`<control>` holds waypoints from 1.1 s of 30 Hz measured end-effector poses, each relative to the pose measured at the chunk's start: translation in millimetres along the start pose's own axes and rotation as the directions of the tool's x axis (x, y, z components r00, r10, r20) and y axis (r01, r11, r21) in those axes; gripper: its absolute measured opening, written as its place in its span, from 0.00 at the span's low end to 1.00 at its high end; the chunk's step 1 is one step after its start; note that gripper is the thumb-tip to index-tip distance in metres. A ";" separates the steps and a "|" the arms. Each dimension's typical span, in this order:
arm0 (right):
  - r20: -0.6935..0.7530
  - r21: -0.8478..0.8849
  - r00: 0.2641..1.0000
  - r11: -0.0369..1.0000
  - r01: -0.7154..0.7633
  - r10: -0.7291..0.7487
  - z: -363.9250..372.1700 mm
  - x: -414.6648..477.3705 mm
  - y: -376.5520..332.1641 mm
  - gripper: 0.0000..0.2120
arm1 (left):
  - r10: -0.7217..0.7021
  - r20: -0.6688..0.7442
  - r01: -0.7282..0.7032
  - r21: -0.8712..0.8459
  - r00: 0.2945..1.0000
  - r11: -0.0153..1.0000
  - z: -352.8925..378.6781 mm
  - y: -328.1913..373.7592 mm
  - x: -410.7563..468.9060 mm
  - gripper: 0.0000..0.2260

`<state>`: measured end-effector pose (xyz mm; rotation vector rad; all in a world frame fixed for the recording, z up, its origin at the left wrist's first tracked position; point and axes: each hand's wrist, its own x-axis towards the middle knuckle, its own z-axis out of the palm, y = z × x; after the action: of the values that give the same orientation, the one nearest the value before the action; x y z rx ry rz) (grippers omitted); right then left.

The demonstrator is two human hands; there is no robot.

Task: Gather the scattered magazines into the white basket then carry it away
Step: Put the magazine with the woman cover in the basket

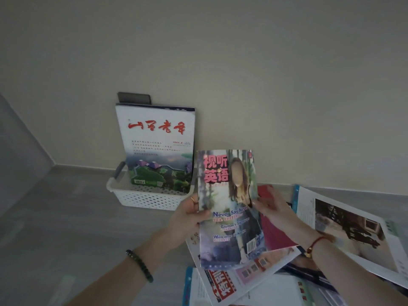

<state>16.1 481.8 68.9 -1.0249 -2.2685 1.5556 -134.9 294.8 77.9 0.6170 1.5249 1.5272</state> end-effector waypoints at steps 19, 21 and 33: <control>-0.402 0.050 0.874 0.946 0.319 -0.273 121.0 94.0 -187.4 0.14 | 0.433 -0.484 -0.286 0.349 0.760 0.892 -214.3 130.0 36.7 0.07; -0.435 0.021 0.865 0.957 0.288 -0.251 133.4 103.8 -185.9 0.15 | 0.408 -0.515 -0.249 0.350 0.754 0.903 -226.2 122.1 49.9 0.06; -0.531 -0.073 0.843 0.996 0.055 -0.085 182.0 137.7 -132.9 0.05 | 0.327 -0.569 -0.046 0.451 0.754 0.891 -248.6 51.7 97.4 0.07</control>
<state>-237.5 408.8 80.5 -1.1936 -1.9326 1.0100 -403.0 249.4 73.9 0.5211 2.4205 1.6749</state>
